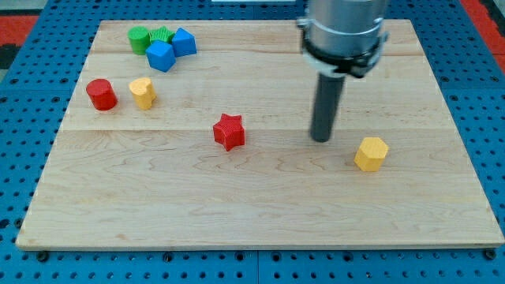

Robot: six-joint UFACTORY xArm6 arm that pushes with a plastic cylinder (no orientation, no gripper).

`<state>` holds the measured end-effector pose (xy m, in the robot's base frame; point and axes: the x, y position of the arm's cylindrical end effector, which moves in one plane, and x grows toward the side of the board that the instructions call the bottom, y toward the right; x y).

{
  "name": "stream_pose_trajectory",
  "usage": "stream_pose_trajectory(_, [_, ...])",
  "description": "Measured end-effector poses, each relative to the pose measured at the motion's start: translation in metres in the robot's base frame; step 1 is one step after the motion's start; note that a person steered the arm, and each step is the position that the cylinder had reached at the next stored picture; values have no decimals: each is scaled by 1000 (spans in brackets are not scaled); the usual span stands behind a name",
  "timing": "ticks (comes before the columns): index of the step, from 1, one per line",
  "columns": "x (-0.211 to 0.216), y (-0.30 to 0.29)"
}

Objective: Place the red star into the yellow hexagon

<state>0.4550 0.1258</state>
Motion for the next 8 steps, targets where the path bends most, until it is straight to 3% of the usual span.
stream_pose_trajectory(1, [39,49])
stream_pose_trajectory(2, [58,30])
stream_pose_trajectory(3, [21,19])
stream_pose_trajectory(4, [-42,-61])
stream_pose_trajectory(5, [-47,-150])
stream_pose_trajectory(6, [-5,-186])
stream_pose_trajectory(7, [-5,-227])
stream_pose_trajectory(8, [25,-184])
